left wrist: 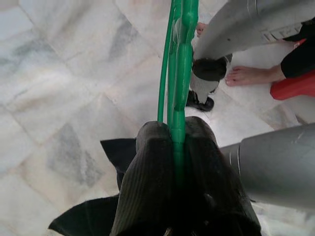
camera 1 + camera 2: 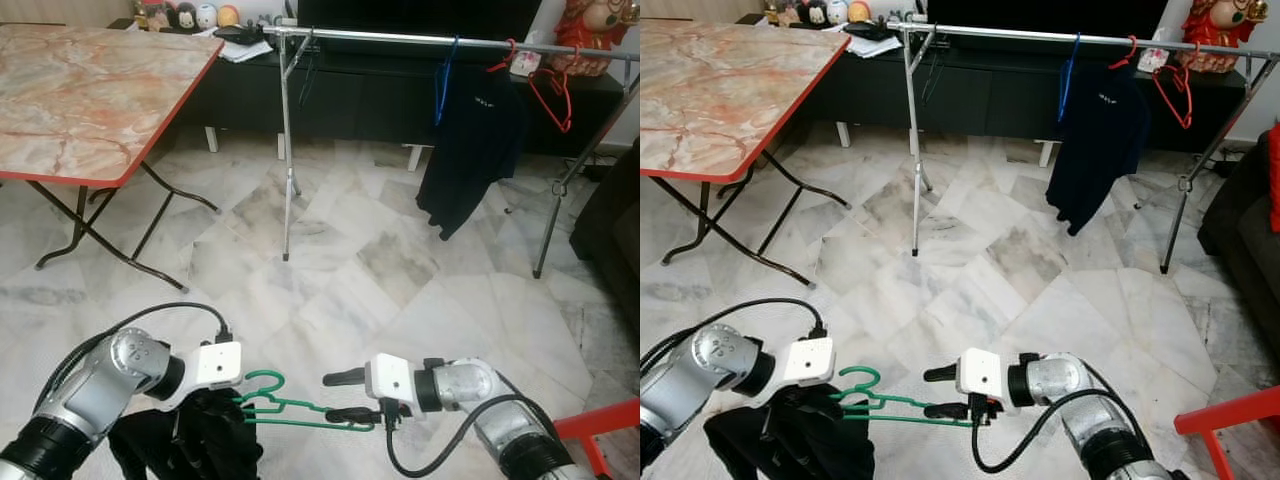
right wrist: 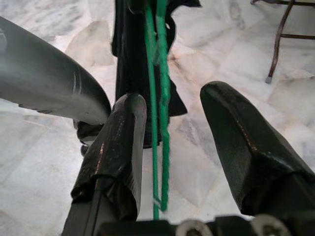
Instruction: Hang hanger
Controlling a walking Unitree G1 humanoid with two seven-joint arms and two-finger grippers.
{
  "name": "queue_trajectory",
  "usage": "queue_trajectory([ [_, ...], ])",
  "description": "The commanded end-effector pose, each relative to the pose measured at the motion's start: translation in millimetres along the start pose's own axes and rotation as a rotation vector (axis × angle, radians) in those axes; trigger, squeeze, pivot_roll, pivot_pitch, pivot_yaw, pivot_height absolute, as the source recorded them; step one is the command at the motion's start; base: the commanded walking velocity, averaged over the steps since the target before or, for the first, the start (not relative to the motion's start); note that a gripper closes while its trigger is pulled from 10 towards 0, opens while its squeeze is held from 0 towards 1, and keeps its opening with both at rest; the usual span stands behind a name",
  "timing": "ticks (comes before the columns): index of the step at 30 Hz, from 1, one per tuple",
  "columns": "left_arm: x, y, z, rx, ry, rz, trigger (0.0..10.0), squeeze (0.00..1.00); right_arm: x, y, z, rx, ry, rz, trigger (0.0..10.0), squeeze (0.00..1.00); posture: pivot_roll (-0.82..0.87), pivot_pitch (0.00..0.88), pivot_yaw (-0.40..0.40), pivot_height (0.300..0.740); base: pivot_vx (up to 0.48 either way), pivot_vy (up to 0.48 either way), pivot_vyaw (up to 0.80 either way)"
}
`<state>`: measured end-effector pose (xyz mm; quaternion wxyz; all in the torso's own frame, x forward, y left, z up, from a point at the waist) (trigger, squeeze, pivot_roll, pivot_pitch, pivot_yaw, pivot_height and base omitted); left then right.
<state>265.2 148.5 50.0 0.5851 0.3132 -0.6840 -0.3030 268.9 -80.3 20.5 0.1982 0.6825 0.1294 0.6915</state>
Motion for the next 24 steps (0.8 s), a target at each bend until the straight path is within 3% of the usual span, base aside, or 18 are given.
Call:
queue_trajectory([
  [1,11,1.8,-5.0,-0.004,-0.061,-0.01,10.0,0.0,7,-3.6,1.2,0.024,0.032,-0.001,10.0,0.0,0.04,0.015,-0.064,0.74,0.0,0.0,0.0],
  [15,20,3.8,-8.9,0.013,-0.064,0.017,10.0,0.0,4,-24.5,-5.4,0.026,0.02,-0.009,10.0,0.0,0.05,0.033,-0.066,0.74,0.0,0.0,0.0],
  [24,20,3.1,-9.0,0.017,-0.057,0.019,10.0,0.0,3,-32.8,6.1,-0.085,-0.002,0.007,10.0,0.0,0.05,0.044,-0.069,0.74,0.0,0.0,0.0],
])
Point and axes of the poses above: a point about 5 cm out from each wrist's last joint towards the gripper, its own y axis pointing back from the gripper into the wrist, its own x axis along the axis of the wrist's last joint, z = x × y, the point moved 5 cm from there along -y, pointing out of the wrist towards the gripper, and after that the axes turned 6 degrees about -y, right-handed, at the moved point
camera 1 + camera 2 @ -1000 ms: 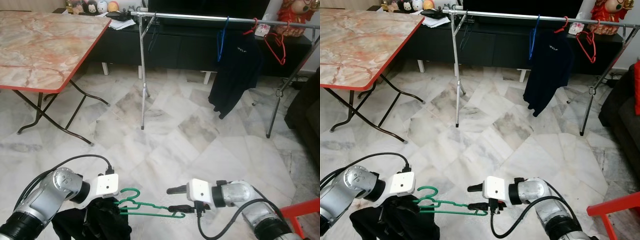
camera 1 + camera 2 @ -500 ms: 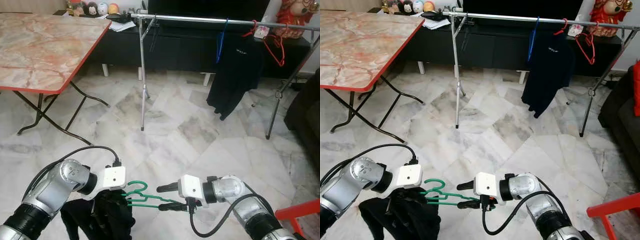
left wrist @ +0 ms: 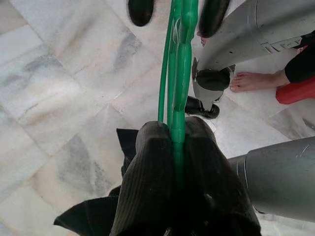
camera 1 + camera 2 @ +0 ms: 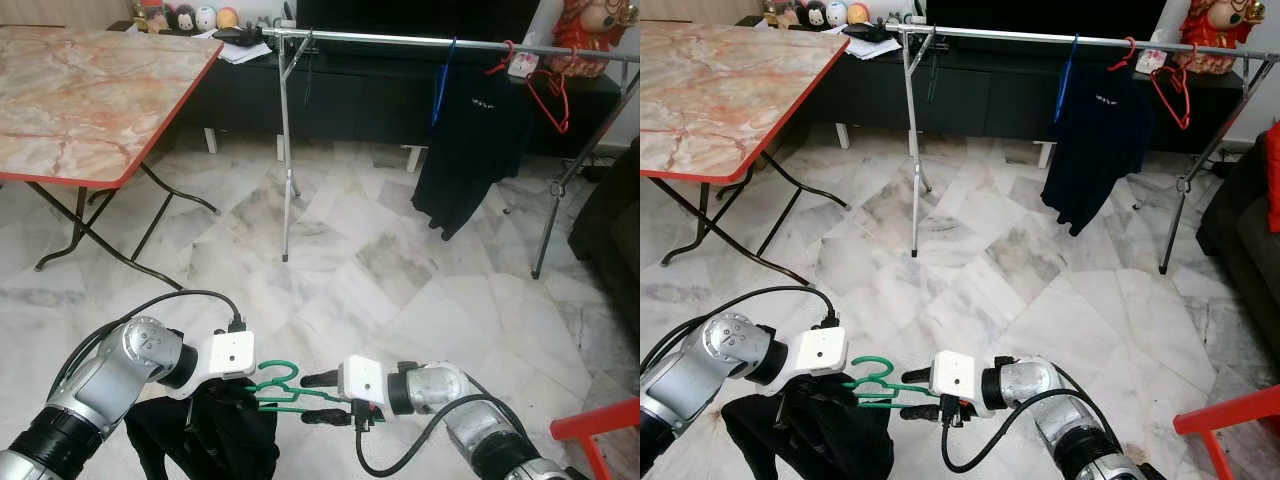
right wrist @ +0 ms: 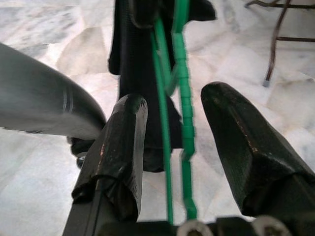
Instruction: Hang hanger
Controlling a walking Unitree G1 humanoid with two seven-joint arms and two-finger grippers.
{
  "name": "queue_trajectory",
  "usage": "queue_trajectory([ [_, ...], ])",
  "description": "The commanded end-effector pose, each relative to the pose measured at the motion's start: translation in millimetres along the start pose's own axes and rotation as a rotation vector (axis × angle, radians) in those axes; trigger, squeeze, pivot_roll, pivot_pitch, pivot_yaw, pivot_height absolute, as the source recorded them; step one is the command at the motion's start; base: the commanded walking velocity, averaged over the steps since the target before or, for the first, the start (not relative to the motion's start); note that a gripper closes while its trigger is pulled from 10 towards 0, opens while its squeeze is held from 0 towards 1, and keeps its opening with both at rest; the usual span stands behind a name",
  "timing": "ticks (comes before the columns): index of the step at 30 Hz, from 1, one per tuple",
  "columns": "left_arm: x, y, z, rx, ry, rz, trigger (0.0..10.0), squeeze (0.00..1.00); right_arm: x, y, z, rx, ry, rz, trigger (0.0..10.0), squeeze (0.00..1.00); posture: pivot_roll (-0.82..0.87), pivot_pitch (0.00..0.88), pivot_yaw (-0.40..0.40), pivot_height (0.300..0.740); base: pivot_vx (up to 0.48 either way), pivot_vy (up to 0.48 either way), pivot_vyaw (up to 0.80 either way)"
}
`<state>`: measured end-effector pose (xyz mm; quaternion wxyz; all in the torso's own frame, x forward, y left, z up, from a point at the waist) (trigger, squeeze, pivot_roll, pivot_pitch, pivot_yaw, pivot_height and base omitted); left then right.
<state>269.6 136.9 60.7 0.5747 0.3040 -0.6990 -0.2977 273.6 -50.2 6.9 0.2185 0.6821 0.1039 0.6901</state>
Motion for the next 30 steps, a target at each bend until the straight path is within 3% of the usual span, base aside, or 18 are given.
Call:
queue_trajectory([
  [1,5,2.1,-3.0,0.006,-0.022,-0.003,10.0,0.0,2,-0.1,5.4,-0.029,0.012,0.006,10.0,0.0,0.05,0.044,-0.069,0.74,0.0,0.0,0.0],
  [4,5,2.6,-3.9,0.01,-0.021,-0.005,10.0,0.0,3,-0.6,6.7,-0.039,0.001,0.018,10.0,0.0,0.06,0.048,-0.069,0.74,0.0,0.0,0.0],
  [5,5,2.6,-4.0,0.011,-0.02,-0.005,10.0,0.0,4,-0.8,6.8,-0.038,0.0,0.021,6.5,0.0,0.06,0.048,-0.068,0.74,0.0,0.0,0.0],
  [6,4,2.7,-4.1,0.012,-0.019,-0.006,10.0,0.0,5,-1.1,6.8,-0.037,-0.006,0.028,0.0,0.0,0.06,0.048,-0.068,0.74,0.0,0.0,0.0],
  [15,4,2.6,-4.9,0.013,-0.015,-0.006,10.0,0.0,2,-0.9,3.6,-0.015,-0.023,0.026,0.0,0.0,0.06,0.05,-0.069,0.74,0.0,0.0,0.0],
  [16,3,2.8,-4.9,0.013,-0.014,-0.008,10.0,0.0,-2,-1.2,-0.2,0.009,-0.028,0.013,3.1,0.0,0.06,0.052,-0.068,0.74,0.0,0.0,0.0],
  [17,3,2.8,-4.8,0.013,-0.013,-0.008,10.0,0.0,-3,-1.3,-1.9,0.018,-0.028,0.008,3.1,0.0,0.06,0.052,-0.068,0.74,0.0,0.0,0.0],
  [18,3,2.9,-4.8,0.013,-0.013,-0.008,10.0,0.0,-4,-1.4,-2.9,0.022,-0.029,0.004,3.8,0.0,0.06,0.052,-0.068,0.74,0.0,0.0,0.0],
  [19,3,3.0,-4.8,0.013,-0.012,-0.009,10.0,0.0,-4,-1.5,-3.1,0.02,-0.029,0.003,8.0,0.0,0.06,0.052,-0.068,0.74,0.0,0.0,0.0],
  [20,3,3.1,-4.6,0.013,-0.012,-0.01,10.0,0.0,-5,-1.9,-2.8,0.013,-0.03,0.001,10.0,0.0,0.06,0.053,-0.068,0.74,0.0,0.0,0.0],
  [23,2,3.5,-4.9,0.015,-0.011,-0.01,10.0,0.0,-6,-2.4,-2.8,0.008,-0.033,0.0,10.0,0.0,0.06,0.055,-0.068,0.74,0.0,0.0,0.0],
  [24,2,4.0,-5.4,0.018,-0.01,-0.012,10.0,0.0,-5,-3.2,-3.3,0.01,-0.033,0.008,0.3,0.0,0.06,0.055,-0.068,0.74,0.0,0.0,0.0],
  [30,2,4.2,-5.2,0.017,-0.01,-0.012,10.0,0.0,-4,-3.5,-3.2,0.015,-0.036,0.013,0.0,0.0,0.06,0.055,-0.067,0.74,0.0,0.0,0.0],
])
Point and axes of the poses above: a point about 5 cm out from each wrist's last joint towards the gripper, its own y axis pointing back from the gripper into the wrist, its own x axis along the axis of the wrist's last joint, z = x × y, the point moved 5 cm from there along -y, pointing out of the wrist towards the gripper, and after that the axes turned 6 degrees about -y, right-handed, at the moved point
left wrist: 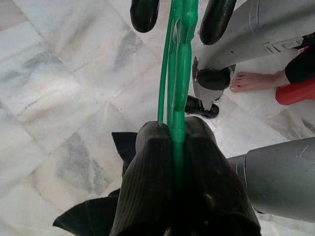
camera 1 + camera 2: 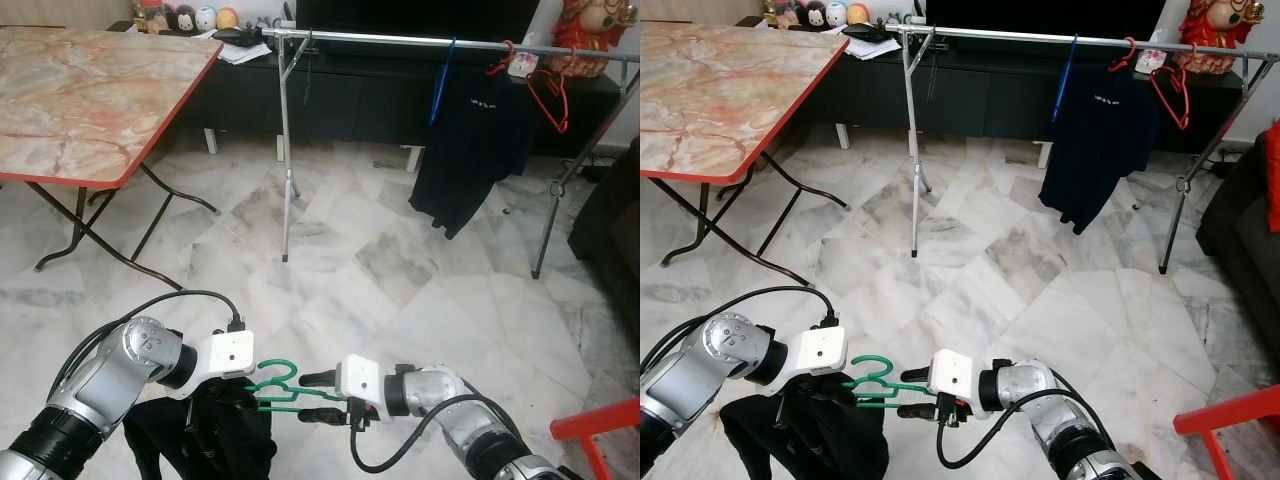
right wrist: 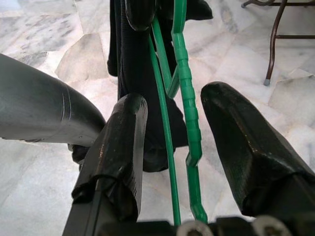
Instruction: Hang hanger
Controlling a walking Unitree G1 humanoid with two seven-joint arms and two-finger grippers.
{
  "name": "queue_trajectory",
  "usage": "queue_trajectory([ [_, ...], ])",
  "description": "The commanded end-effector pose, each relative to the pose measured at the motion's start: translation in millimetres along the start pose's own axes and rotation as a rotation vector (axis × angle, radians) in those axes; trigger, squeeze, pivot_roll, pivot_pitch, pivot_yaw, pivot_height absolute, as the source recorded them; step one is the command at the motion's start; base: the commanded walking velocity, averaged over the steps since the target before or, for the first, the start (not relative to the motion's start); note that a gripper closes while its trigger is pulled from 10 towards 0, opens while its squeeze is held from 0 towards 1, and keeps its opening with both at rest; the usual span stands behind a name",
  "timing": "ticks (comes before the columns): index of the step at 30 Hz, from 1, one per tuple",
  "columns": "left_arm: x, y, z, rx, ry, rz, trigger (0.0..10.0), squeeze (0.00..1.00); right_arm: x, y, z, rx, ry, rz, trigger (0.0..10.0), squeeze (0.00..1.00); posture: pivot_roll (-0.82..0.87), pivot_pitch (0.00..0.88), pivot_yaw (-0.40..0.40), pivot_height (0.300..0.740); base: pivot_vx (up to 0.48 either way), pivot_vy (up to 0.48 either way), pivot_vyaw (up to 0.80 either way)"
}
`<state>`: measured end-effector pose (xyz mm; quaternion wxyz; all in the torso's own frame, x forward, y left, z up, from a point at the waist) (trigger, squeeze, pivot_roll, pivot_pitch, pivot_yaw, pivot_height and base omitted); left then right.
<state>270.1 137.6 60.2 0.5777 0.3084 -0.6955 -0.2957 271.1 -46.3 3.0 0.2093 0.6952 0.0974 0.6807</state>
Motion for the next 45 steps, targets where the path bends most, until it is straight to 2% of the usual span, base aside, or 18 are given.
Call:
queue_trajectory([
  [1,2.9,4.2,-5.0,0.014,-0.022,-0.007,10.0,0.0,-2.1,1.5,0.2,0.005,-0.004,-0.008,0.0,0.0,0.06,0.055,-0.067,0.74,0.0,0.0,0.0],
  [12,2.1,3.9,-3.9,0.011,-0.02,-0.008,10.0,0.0,-4.5,3.1,-0.3,0.009,-0.003,-0.017,0.0,0.0,0.06,0.057,-0.069,0.74,0.0,0.0,0.0],
  [13,2.2,3.8,-3.8,0.011,-0.02,-0.008,10.0,0.0,-4.8,3.2,-0.2,0.009,-0.002,-0.019,0.6,0.0,0.06,0.057,-0.069,0.74,0.0,0.0,0.0],
  [14,2.2,3.7,-3.6,0.01,-0.019,-0.008,10.0,0.0,-5.1,3.3,-0.1,0.008,-0.001,-0.021,4.6,0.0,0.06,0.057,-0.069,0.74,0.0,0.0,0.0],
  [15,2.2,3.7,-3.6,0.01,-0.019,-0.008,10.0,0.0,-5.1,3.3,-0.1,0.008,-0.001,-0.021,4.6,0.0,0.06,0.057,-0.069,0.74,0.0,0.0,0.0],
  [16,2.1,3.6,-3.6,0.01,-0.019,-0.008,10.0,0.0,-5.3,3.3,0.0,0.007,0.0,-0.022,10.0,0.0,0.06,0.057,-0.069,0.74,0.0,0.0,0.0],
  [20,1.9,3.6,-3.2,0.009,-0.019,-0.009,10.0,0.0,-5.1,3.1,-0.6,0.014,-0.003,-0.021,10.0,0.0,0.06,0.057,-0.069,0.74,0.0,0.0,0.0],
  [21,1.8,3.6,-3.2,0.009,-0.019,-0.009,10.0,0.0,-4.3,3.2,-1.0,0.019,-0.004,-0.016,0.9,0.0,0.06,0.057,-0.07,0.74,0.0,0.0,0.0],
  [22,1.8,3.6,-3.2,0.009,-0.019,-0.009,10.0,0.0,-3.9,3.4,-4.3,0.047,-0.003,-0.013,0.0,0.0,0.06,0.057,-0.07,0.74,0.0,0.0,0.0],
  [45,1.6,2.8,-2.8,0.008,-0.018,-0.01,10.0,0.0,-7.0,2.1,-0.5,0.005,0.014,-0.036,0.0,0.0,0.06,0.057,-0.069,0.74,0.0,0.0,0.0],
])
Point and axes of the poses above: a point about 5 cm out from each wrist's last joint towards the gripper, its own y axis pointing back from the gripper into the wrist, its own x axis along the axis of the wrist's last joint, z = x × y, the point moved 5 cm from there along -y, pointing out of the wrist towards the gripper, and after that the axes turned 6 degrees about -y, right-handed, at the moved point
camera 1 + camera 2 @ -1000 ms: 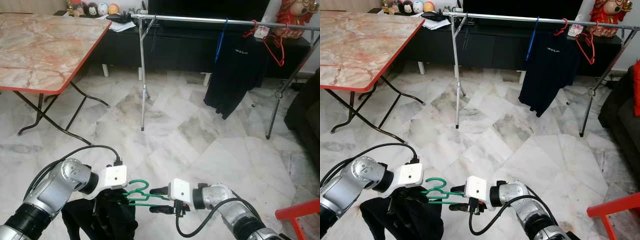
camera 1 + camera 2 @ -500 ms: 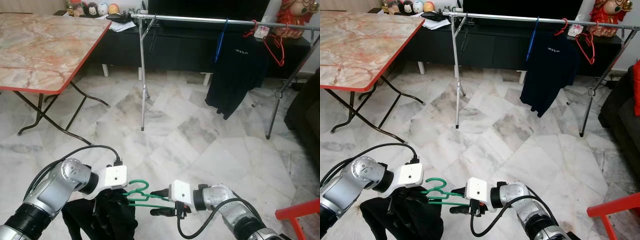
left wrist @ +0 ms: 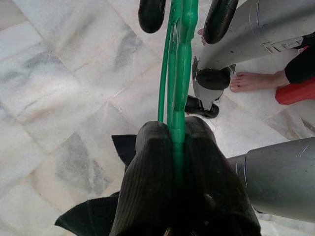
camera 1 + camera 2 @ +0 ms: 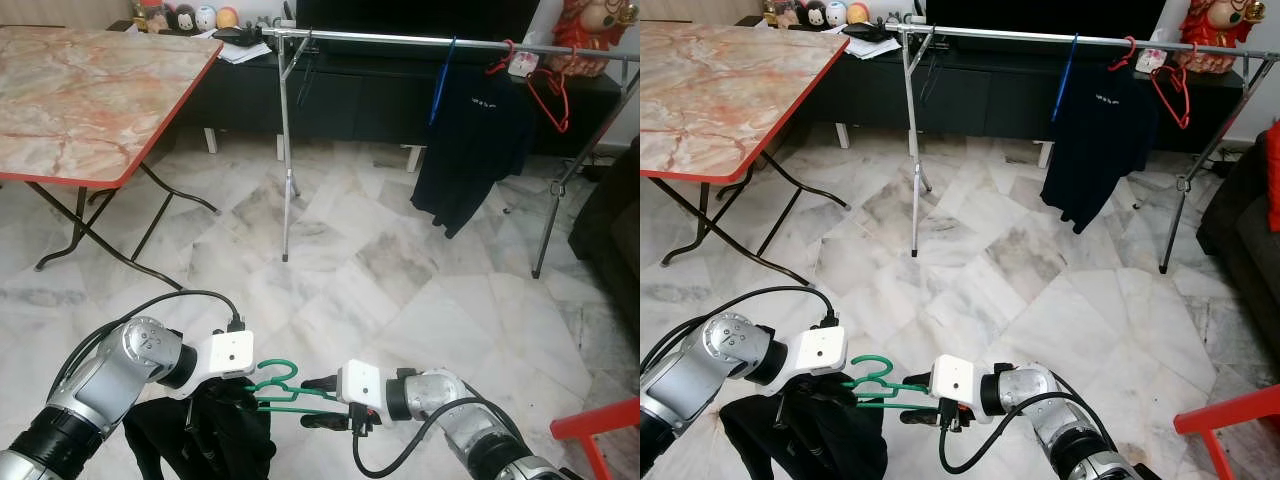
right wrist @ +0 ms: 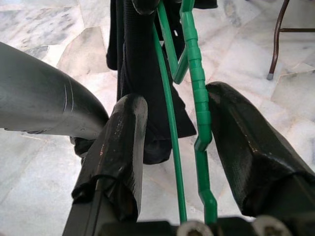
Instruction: Hang hanger
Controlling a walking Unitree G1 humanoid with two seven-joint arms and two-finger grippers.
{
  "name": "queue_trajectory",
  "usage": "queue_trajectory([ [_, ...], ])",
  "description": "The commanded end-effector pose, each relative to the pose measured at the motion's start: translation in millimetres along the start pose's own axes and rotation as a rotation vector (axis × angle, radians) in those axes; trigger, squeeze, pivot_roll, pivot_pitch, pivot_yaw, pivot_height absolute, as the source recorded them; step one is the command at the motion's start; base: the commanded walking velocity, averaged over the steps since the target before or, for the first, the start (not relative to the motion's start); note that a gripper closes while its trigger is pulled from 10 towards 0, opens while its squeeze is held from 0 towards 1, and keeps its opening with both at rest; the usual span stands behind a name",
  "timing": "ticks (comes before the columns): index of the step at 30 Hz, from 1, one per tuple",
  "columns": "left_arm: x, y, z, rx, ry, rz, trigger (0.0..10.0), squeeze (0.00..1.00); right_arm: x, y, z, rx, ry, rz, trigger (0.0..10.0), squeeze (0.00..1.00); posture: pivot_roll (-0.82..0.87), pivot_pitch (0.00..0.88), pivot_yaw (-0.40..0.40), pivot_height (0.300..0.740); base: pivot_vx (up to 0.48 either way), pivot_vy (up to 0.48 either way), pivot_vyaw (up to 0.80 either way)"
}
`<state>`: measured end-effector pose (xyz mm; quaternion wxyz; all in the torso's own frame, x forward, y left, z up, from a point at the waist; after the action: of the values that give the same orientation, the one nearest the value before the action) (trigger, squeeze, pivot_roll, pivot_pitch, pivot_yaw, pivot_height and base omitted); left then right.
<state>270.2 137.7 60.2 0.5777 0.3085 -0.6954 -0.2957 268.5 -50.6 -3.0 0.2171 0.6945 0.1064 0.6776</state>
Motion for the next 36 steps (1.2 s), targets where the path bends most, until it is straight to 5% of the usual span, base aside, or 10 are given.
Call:
queue_trajectory([
  [1,2,2.7,-2.8,0.008,-0.019,-0.01,10.0,0.0,0,0.3,1.5,0.003,0.015,-0.014,0.0,0.0,0.06,0.057,-0.068,0.74,0.0,0.0,0.0],
  [3,2,2.6,-2.9,0.007,-0.018,-0.01,10.0,0.0,0,0.2,2.2,-0.003,0.019,-0.02,3.2,0.0,0.06,0.057,-0.069,0.74,0.0,0.0,0.0],
  [5,2,2.3,-3.0,0.008,-0.018,-0.01,10.0,0.0,-1,0.1,3.8,-0.017,0.023,-0.026,10.0,0.0,0.06,0.057,-0.069,0.74,0.0,0.0,0.0],
  [8,2,2.1,-3.0,0.008,-0.018,-0.009,10.0,0.0,-1,0.0,3.8,-0.015,0.016,-0.026,10.0,0.01,0.06,0.057,-0.069,0.74,0.0,0.0,0.0],
  [9,2,2.0,-3.0,0.008,-0.018,-0.008,10.0,0.0,-1,-0.1,3.6,-0.012,0.014,-0.027,10.0,0.22,0.06,0.057,-0.069,0.74,0.0,0.0,0.0],
  [10,1,2.0,-3.0,0.008,-0.018,-0.009,10.0,0.0,-1,0.0,3.7,-0.012,0.011,-0.025,10.0,1.0,0.06,0.057,-0.069,0.74,0.0,0.0,0.0],
  [22,0,1.8,-2.5,0.005,-0.014,-0.012,10.0,0.0,-2,2.3,5.2,-0.019,0.01,-0.026,10.0,1.0,0.06,0.057,-0.068,0.74,0.0,0.0,0.0],
  [23,0,1.9,-2.5,0.005,-0.015,-0.013,10.0,0.0,-3,4.7,5.0,-0.011,0.012,-0.032,10.0,0.14,0.06,0.057,-0.067,0.74,0.0,0.0,0.0],
  [24,-1,2.0,-2.4,0.004,-0.015,-0.014,10.0,0.0,-4,6.5,4.8,-0.004,0.015,-0.037,10.0,0.0,0.06,0.057,-0.067,0.74,0.0,0.0,0.0],
  [36,-37,0.6,7.5,-0.033,-0.037,-0.198,10.0,0.0,-5,26.5,17.9,-0.037,0.029,-0.052,10.0,0.0,0.05,0.052,-0.064,0.74,0.0,0.0,0.0],
])
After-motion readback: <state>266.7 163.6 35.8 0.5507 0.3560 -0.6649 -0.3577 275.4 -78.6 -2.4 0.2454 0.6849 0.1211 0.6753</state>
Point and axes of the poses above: a point about 5 cm out from each wrist's last joint towards the gripper, its own y axis pointing back from the gripper into the wrist, its own x axis along the axis of the wrist's last joint, z = x × y, the point moved 5 cm from there along -y, pointing out of the wrist towards the gripper, and after that the axes turned 6 degrees about -y, right-handed, at the moved point
